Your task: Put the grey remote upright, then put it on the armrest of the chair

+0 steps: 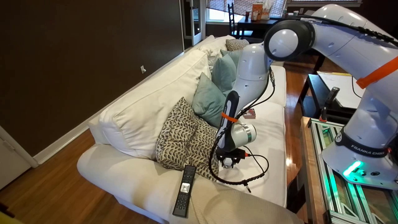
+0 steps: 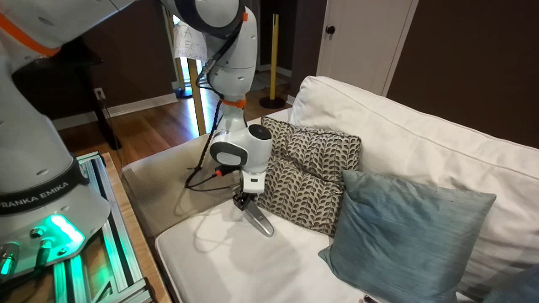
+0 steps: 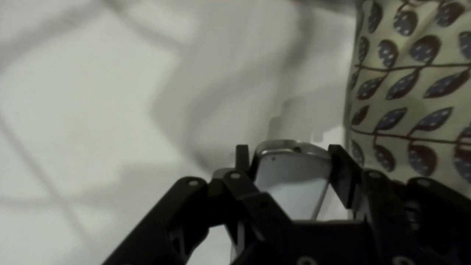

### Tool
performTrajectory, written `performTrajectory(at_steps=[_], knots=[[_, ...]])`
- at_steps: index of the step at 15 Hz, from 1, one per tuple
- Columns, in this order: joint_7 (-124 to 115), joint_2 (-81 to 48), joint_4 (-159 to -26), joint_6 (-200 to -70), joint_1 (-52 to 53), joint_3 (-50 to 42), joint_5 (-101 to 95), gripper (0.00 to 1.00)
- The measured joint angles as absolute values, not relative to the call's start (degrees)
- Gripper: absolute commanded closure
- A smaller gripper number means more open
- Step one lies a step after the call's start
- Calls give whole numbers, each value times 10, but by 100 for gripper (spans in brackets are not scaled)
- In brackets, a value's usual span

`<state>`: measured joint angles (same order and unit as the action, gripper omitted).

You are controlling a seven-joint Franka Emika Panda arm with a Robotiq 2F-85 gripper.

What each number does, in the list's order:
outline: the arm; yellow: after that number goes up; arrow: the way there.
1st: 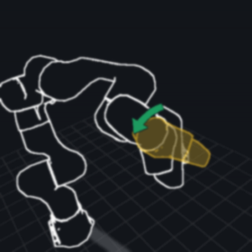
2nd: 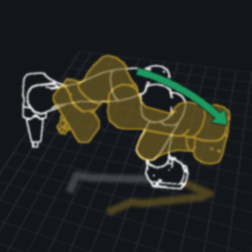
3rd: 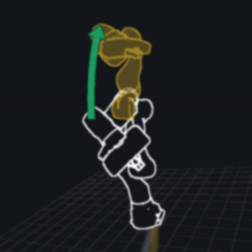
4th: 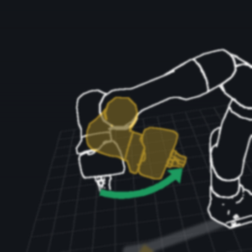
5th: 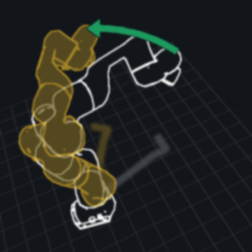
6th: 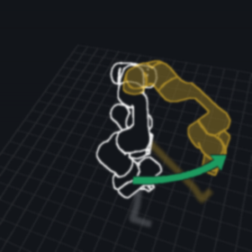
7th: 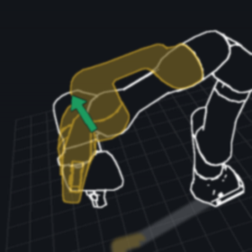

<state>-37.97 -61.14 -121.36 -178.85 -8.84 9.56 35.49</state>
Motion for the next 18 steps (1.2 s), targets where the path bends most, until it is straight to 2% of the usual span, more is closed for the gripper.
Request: performTrajectory(at_steps=[5,10,13,18], knots=[[-195,-585,-1246,-1764,-299,228,354,70],[-56,-587,-1264,-1626,-459,280,354,70],[-6,-587,-1262,-1526,-504,276,357,70],[33,-587,-1241,-1415,-505,238,389,70]])
